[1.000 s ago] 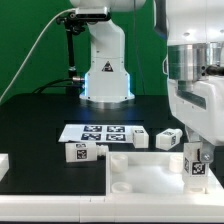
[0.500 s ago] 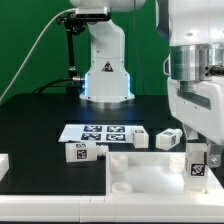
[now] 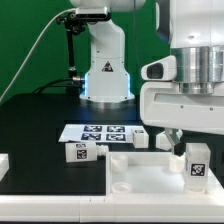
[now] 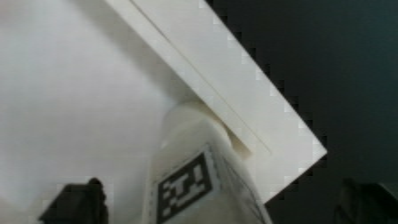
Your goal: Assemble one leg
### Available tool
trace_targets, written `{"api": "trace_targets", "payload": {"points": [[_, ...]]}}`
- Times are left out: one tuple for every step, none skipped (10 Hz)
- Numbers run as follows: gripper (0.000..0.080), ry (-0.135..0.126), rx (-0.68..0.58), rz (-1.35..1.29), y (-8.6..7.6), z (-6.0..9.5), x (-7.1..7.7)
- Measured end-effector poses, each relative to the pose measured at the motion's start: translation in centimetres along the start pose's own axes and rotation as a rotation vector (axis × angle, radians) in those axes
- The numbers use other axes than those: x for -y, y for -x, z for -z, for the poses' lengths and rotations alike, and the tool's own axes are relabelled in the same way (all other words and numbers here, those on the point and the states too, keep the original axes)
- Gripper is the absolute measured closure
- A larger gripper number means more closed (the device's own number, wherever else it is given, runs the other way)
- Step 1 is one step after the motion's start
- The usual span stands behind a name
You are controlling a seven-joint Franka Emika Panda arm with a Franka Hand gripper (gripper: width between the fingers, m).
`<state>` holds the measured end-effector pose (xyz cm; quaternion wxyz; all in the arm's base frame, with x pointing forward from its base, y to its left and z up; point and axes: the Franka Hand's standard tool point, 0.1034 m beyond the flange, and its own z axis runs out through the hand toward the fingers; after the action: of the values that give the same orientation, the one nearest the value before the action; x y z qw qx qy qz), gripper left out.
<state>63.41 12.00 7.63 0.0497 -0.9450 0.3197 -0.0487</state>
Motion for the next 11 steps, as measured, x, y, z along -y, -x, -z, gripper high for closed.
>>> {"api": "trace_targets", "payload": {"points": [[0.0151, 0.002, -0.001, 0.089, -0.1, 0.0, -0.1], [0.0151, 0.015, -0.006, 0.373, -0.9, -0.2, -0.6], [0.0151, 0.011, -0.006, 0.424, -1.3, -0.1, -0.7], [0.0178, 0.013, -0.007, 0.365, -1.2, -0.2, -0.7], [0.0178, 0.013, -0.007, 0.365, -1.2, -0.2, -0.7], [0.0349, 0.012, -0.007, 0.34, -1.2, -0.2, -0.8], [0.0518, 0.012, -0.007, 0.251, -1.2, -0.2, -0.7], [0.0518, 0.011, -0.007, 0.178, -1.2, -0.2, -0.7], [0.0514, 0.012, -0.008, 0.123, -1.2, -0.2, -0.8], [0.0514, 0.013, -0.009, 0.017, -1.1, -0.2, -0.7], [0.0514, 0.019, -0.015, -0.128, -0.9, -0.2, -0.7]]}}
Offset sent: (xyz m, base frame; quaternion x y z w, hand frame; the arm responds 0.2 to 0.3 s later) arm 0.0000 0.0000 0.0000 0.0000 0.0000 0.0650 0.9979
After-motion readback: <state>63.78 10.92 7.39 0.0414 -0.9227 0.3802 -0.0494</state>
